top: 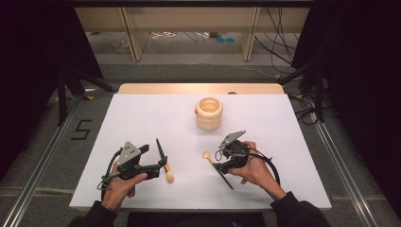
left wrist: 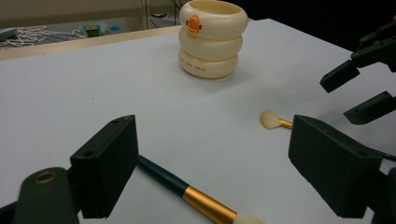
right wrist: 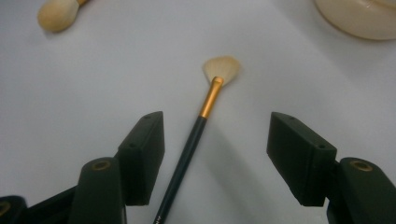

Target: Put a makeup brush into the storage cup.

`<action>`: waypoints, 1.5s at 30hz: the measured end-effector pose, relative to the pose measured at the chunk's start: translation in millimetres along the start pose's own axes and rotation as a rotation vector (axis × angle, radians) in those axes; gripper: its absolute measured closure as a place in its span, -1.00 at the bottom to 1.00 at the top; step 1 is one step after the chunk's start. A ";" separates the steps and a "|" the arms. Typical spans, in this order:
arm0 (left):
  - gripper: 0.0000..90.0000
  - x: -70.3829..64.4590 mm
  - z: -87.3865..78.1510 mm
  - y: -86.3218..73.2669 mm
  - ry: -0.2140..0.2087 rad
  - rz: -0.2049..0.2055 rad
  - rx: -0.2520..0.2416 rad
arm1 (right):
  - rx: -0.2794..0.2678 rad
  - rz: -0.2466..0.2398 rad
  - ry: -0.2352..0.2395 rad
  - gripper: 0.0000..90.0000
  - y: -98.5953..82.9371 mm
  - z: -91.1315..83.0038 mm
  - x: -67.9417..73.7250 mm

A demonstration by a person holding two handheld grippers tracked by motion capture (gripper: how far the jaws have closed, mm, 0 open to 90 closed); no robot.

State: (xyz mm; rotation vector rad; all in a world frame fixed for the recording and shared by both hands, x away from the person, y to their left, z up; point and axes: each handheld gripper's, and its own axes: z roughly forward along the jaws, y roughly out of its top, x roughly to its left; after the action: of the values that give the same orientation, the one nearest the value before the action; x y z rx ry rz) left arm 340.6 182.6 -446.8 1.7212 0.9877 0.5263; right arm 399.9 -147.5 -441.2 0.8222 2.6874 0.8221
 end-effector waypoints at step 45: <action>-0.64 -1.3 0.3 0.1 -0.014 -0.018 0.002 | 0.380 -0.098 0.120 0.65 25.4 35.8 -6.7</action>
State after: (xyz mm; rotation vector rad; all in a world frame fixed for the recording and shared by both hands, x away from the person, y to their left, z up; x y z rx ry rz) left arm 340.1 181.3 -446.7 1.7142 0.9927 0.5010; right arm 429.4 -117.8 -455.8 0.7252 3.0139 0.3511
